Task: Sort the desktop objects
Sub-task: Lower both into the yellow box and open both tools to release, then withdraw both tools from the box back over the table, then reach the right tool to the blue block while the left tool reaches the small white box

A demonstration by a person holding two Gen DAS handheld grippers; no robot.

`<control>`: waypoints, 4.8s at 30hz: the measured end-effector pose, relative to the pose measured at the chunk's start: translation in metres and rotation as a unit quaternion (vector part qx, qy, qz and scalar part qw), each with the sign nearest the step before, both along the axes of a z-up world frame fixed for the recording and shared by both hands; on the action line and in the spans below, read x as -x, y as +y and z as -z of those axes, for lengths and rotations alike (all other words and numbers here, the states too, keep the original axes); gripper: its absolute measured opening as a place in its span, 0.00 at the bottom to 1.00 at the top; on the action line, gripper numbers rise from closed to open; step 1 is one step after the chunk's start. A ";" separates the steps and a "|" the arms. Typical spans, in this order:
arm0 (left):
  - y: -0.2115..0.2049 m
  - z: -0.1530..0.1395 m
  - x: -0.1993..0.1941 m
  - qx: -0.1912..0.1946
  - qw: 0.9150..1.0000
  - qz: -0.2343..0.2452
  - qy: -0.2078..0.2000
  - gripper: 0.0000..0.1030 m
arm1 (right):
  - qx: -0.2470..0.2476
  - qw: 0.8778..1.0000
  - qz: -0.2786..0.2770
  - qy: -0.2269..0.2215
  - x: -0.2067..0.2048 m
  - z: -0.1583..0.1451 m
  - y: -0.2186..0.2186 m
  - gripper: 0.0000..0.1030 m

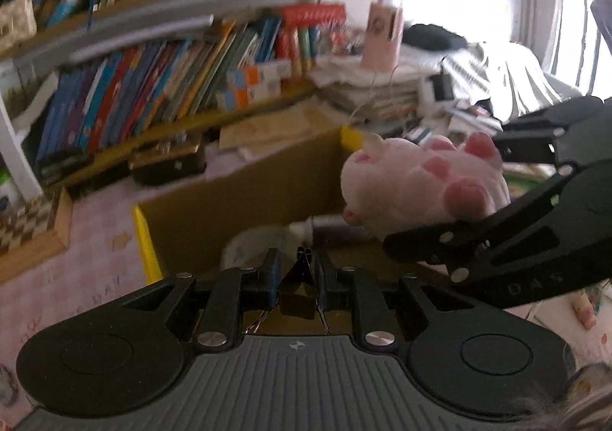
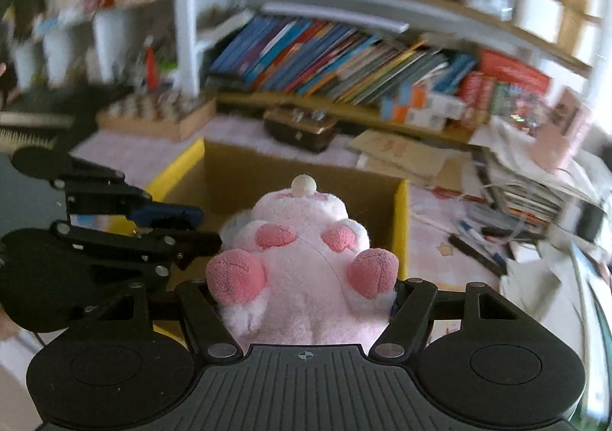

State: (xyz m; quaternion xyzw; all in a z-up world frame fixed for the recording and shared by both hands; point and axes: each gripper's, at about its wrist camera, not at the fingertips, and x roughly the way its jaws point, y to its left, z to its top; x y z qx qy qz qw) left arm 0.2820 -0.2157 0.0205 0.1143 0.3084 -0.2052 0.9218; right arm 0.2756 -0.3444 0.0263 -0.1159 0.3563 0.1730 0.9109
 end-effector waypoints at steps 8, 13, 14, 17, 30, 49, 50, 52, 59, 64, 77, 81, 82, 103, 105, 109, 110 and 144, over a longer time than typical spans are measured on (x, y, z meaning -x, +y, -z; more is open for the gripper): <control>-0.002 0.025 -0.021 -0.040 0.998 -0.006 0.045 0.17 | 0.091 0.990 -0.083 0.075 -0.039 0.041 0.021 0.68; -0.006 0.033 -0.026 -0.047 0.997 -0.009 0.065 0.17 | 0.164 0.976 -0.111 0.087 -0.052 0.057 0.035 0.69; -0.006 0.034 -0.026 -0.046 0.997 -0.011 0.068 0.17 | 0.172 0.975 -0.114 0.086 -0.053 0.058 0.036 0.69; -0.006 0.035 -0.027 -0.046 0.996 -0.016 0.071 0.17 | 0.176 0.973 -0.124 0.086 -0.054 0.060 0.037 0.69; 0.004 0.012 -0.008 -0.015 0.999 -0.050 0.011 0.54 | 0.158 0.979 -0.118 0.057 -0.052 0.049 0.036 0.80; 0.049 -0.047 0.087 0.042 0.986 -0.128 -0.094 0.96 | -0.027 0.993 0.074 -0.089 0.038 -0.023 -0.013 0.82; 0.053 -0.047 0.092 0.045 0.986 -0.133 -0.094 0.96 | -0.038 0.991 0.087 -0.092 0.045 -0.024 -0.014 0.82; 0.063 -0.046 0.103 0.052 0.984 -0.144 -0.094 0.96 | -0.057 0.987 0.114 -0.101 0.059 -0.024 -0.016 0.82; 0.094 -0.034 0.140 0.068 0.979 -0.164 -0.098 0.98 | -0.079 0.975 0.166 -0.123 0.106 -0.013 -0.003 0.82; 0.116 -0.017 0.164 0.057 0.980 -0.174 -0.082 1.00 | -0.086 0.968 0.202 -0.118 0.140 0.000 0.016 0.82; 0.167 0.006 0.217 0.048 0.982 -0.175 -0.044 1.00 | -0.077 0.968 0.231 -0.055 0.204 0.028 0.085 0.82; 0.181 0.008 0.229 0.046 0.984 -0.170 -0.040 1.00 | -0.075 0.974 0.208 -0.044 0.219 0.032 0.111 0.82; 0.185 0.009 0.231 0.045 0.984 -0.170 -0.038 1.00 | -0.074 0.975 0.203 -0.043 0.221 0.032 0.117 0.82; 0.260 0.018 0.270 0.039 0.976 -0.213 -0.021 1.00 | -0.077 0.985 0.152 -0.026 0.248 0.039 0.196 0.84; 0.267 0.017 0.273 0.039 0.975 -0.219 -0.022 1.00 | -0.077 0.986 0.144 -0.023 0.248 0.039 0.204 0.84; 0.281 0.017 0.275 0.041 0.971 -0.234 -0.024 1.00 | -0.075 0.989 0.127 -0.021 0.246 0.040 0.220 0.83; 0.285 0.017 0.277 0.042 0.970 -0.237 -0.024 1.00 | -0.075 0.989 0.123 -0.022 0.246 0.040 0.224 0.83; 0.335 0.032 0.198 0.048 0.952 -0.303 -0.001 1.00 | -0.052 0.998 0.037 0.011 0.141 0.051 0.281 0.83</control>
